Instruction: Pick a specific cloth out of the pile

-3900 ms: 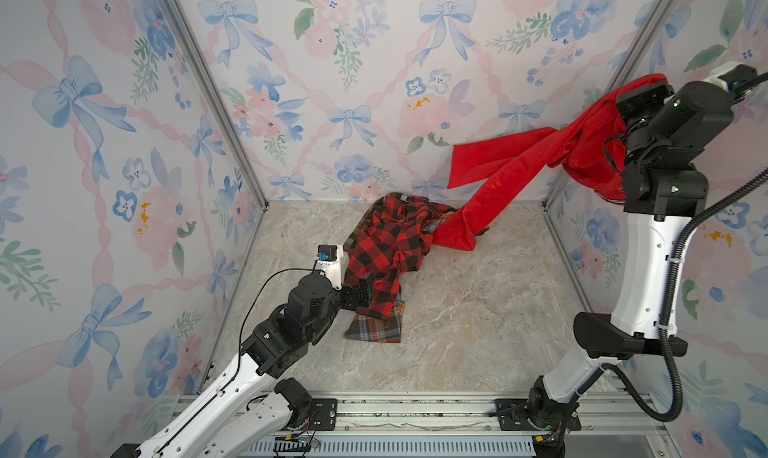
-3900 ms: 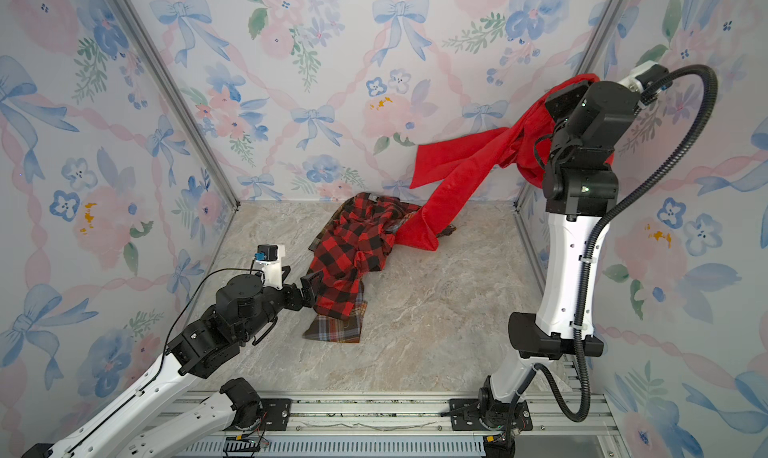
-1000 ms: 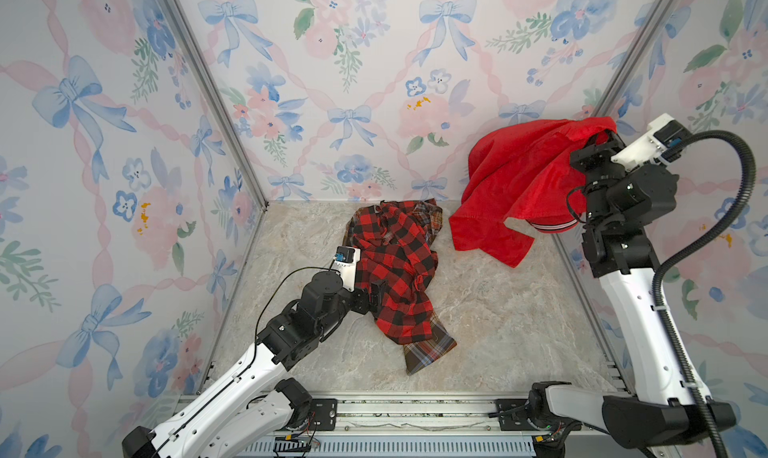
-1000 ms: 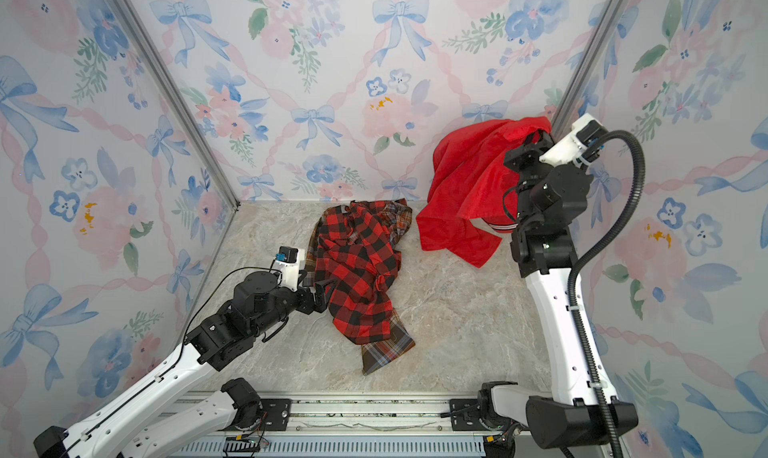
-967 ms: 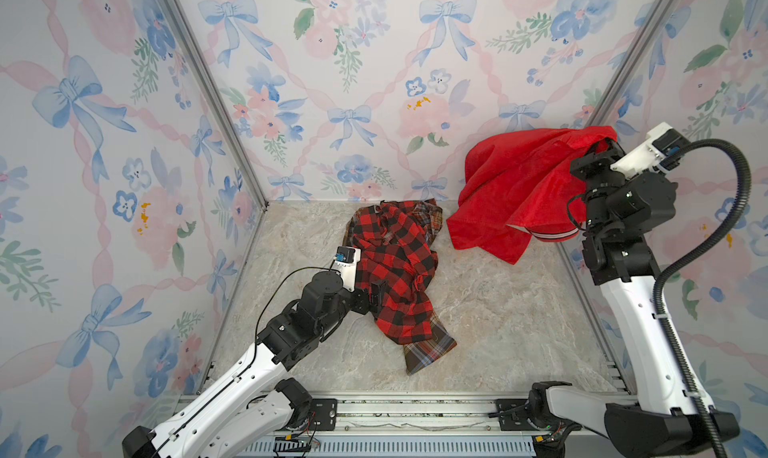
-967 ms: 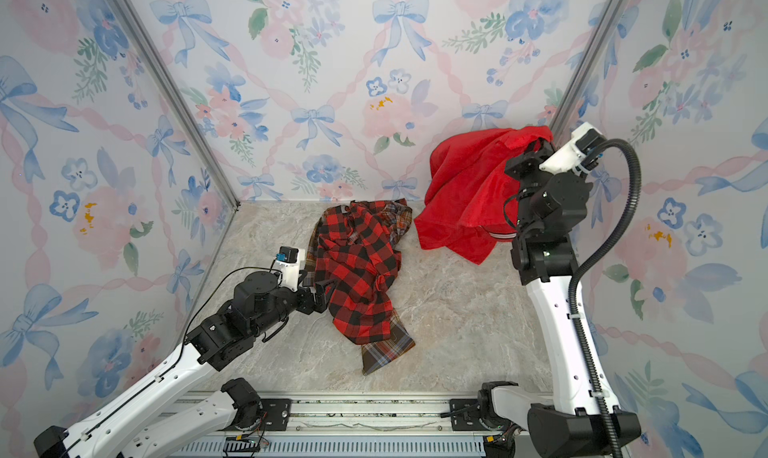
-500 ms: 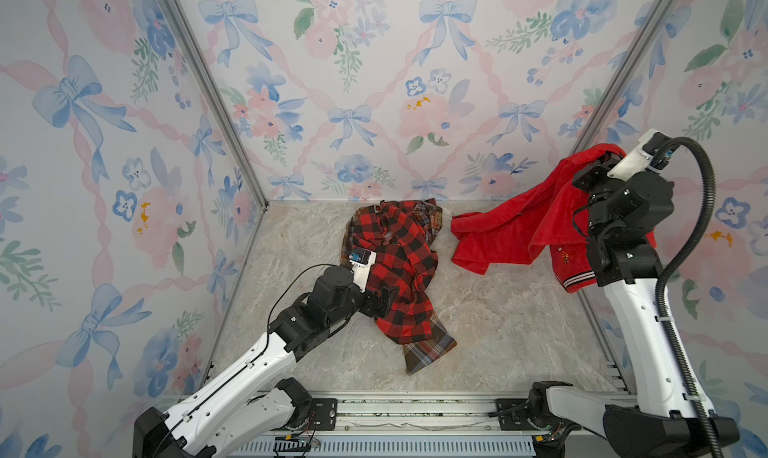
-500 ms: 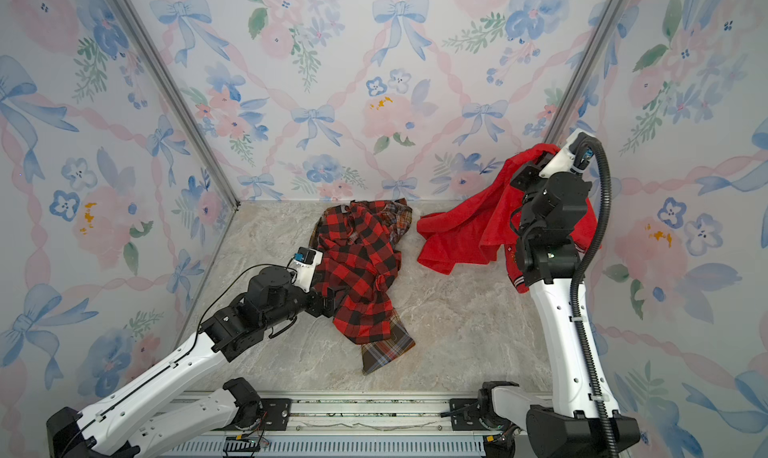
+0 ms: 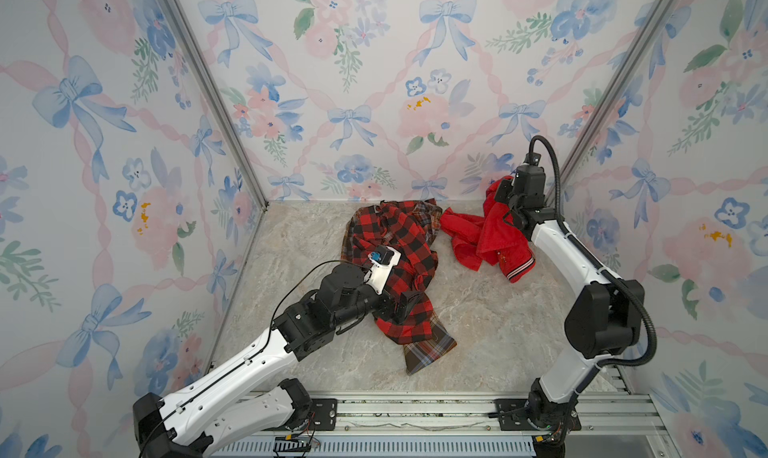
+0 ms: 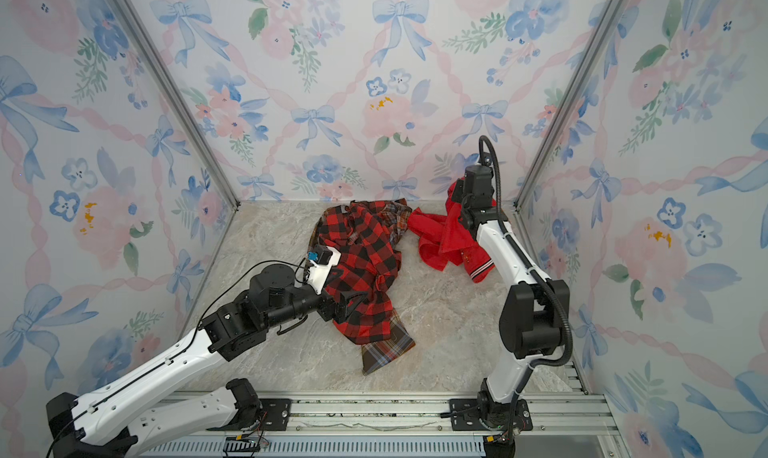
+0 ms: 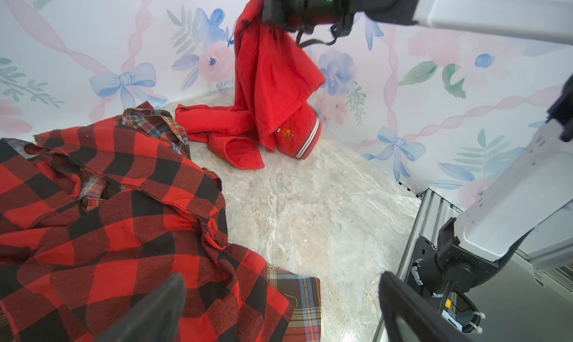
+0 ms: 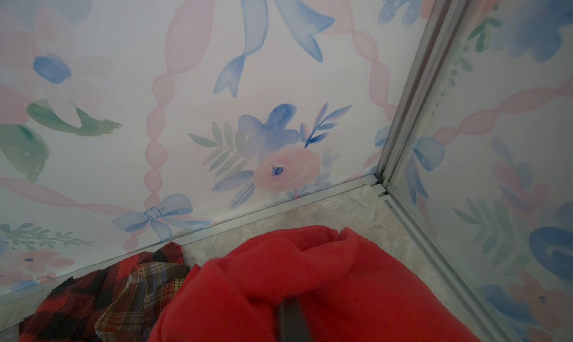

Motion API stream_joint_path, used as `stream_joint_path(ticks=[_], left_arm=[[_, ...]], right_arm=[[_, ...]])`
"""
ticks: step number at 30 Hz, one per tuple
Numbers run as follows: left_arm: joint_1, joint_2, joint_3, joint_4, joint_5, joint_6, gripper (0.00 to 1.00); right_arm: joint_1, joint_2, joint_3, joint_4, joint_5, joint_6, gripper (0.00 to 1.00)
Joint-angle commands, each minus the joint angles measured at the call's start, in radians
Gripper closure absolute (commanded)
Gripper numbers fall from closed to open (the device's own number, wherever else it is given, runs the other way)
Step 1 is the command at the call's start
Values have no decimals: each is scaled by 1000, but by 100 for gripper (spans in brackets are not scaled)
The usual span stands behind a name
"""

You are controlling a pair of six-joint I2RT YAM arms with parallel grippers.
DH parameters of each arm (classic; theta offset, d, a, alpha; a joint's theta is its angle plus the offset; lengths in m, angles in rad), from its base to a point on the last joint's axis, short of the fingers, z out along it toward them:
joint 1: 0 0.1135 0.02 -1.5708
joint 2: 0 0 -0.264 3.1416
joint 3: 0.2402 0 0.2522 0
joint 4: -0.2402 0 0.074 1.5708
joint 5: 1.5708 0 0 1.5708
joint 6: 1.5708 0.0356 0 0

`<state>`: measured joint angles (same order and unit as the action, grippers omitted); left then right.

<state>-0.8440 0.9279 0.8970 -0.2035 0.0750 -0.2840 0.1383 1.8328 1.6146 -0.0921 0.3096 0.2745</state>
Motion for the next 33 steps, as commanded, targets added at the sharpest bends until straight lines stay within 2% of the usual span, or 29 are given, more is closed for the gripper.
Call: stream_joint_path(ticks=[1, 5, 8, 12, 15, 18, 22, 24, 26, 27, 29, 30, 33], left_arm=[[-3, -46, -24, 9, -33, -5, 2], [-3, -81, -55, 9, -62, -27, 2], [-5, -100, -68, 9, -79, -39, 2], [-4, -118, -71, 9, -101, -43, 2], [-4, -113, -69, 8, -122, -45, 2], [-4, -73, -53, 9, -106, -44, 2], [-4, 4, -23, 11, -78, -46, 2], [-7, 38, -10, 11, -77, -41, 2], [-7, 49, -3, 13, -77, -42, 2], [-6, 47, -1, 12, -76, -43, 2], [-7, 29, -10, 10, -75, -44, 2], [-7, 14, -20, 12, -79, -44, 2], [-6, -42, -57, 9, -102, -43, 2]], right_arm=[[-21, 114, 124, -120, -124, 109, 100], [-75, 410, 433, -454, -358, 210, 100], [-99, 538, 544, -660, -390, 244, 100], [-170, 463, 309, -610, -385, 276, 98], [-235, 394, 189, -634, -336, 207, 94], [-309, 339, 87, -646, -295, 150, 94], [-363, 271, -16, -568, -362, 109, 90], [-345, 270, 9, -583, -400, 78, 78], [-315, 233, 8, -566, -397, 67, 59], [-296, 201, -1, -551, -367, 66, 46], [-262, 135, -11, -533, -299, 58, 12], [-243, 101, -10, -535, -256, 47, 3], [-187, 15, 11, -581, -116, 0, 3]])
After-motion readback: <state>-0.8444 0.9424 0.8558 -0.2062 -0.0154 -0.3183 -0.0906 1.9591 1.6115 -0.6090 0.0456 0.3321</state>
